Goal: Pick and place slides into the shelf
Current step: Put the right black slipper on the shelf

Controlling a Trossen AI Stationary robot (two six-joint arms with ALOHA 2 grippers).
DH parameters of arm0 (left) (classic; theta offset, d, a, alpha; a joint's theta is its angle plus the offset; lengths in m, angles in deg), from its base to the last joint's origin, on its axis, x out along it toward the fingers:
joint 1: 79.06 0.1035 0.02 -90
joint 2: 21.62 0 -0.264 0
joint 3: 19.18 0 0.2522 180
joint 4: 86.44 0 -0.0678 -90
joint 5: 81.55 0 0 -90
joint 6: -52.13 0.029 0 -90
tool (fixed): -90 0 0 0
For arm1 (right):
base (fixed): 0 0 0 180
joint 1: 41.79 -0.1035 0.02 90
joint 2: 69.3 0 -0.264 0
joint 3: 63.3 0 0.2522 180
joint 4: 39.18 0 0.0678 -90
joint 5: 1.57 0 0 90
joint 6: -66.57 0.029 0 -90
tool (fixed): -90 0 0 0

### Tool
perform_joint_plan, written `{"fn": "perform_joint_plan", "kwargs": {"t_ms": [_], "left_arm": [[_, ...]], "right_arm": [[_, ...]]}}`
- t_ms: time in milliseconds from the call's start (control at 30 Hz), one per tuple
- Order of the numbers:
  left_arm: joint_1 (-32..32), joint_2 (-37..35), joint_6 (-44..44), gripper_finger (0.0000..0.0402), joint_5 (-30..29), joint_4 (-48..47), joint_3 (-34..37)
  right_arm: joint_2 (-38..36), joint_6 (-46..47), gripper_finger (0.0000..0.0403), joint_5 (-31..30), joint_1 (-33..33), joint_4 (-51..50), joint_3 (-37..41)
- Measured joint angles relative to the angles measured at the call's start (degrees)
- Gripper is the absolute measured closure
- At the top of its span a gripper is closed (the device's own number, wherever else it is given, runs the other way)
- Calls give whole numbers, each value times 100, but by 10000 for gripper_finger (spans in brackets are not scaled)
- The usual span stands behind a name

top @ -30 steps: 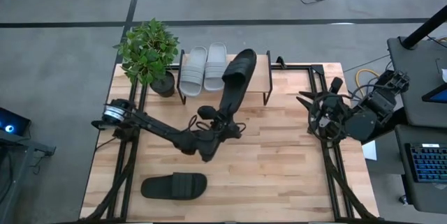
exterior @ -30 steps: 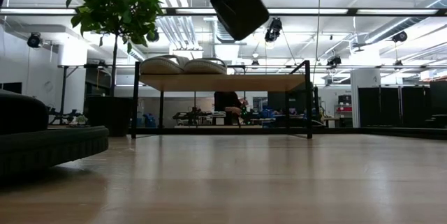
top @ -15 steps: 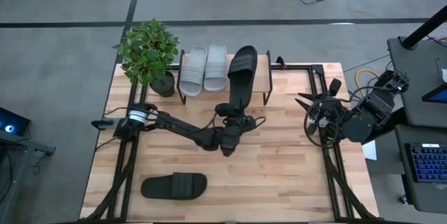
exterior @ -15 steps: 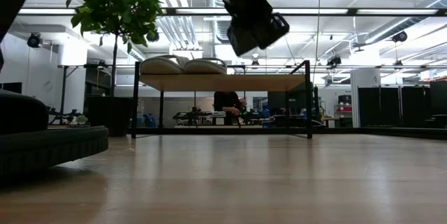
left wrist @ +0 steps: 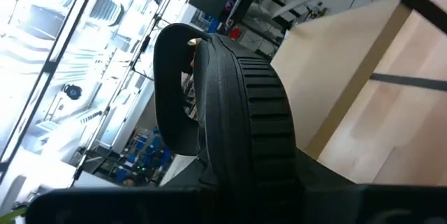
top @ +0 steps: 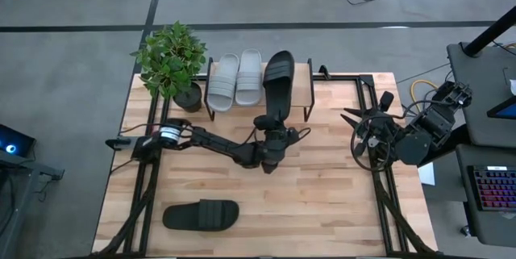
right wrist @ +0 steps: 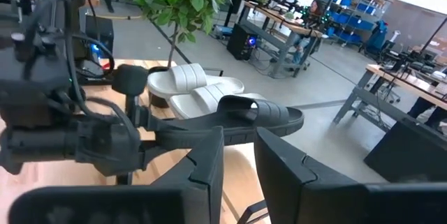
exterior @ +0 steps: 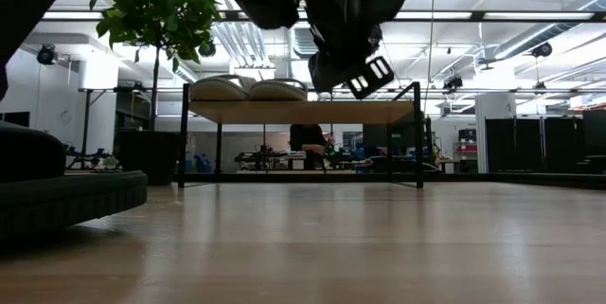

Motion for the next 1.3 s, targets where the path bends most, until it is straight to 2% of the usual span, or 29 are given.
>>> {"fn": "perform_joint_plan", "kwargs": {"t_ms": [400,600,800,933,1067,1300], "left_arm": [[125,277,-163,359,-16,-14,4],[149,272,-270,356,-40,-2,13],[154,270,-267,278,-46,3,5],[139,266,-249,243,-13,7,-7],[113,266,-90,227,-9,2,-10],[110,264,44,224,85,-6,-9]], "right_arm": [[2,2,323,-1,0,2,22],[2,2,331,-1,0,4,22],[2,4,333,-1,0,4,22],[2,4,326,-1,0,4,22],[2,6,321,-1,0,4,22],[2,153,327,6,0,2,22]]}}
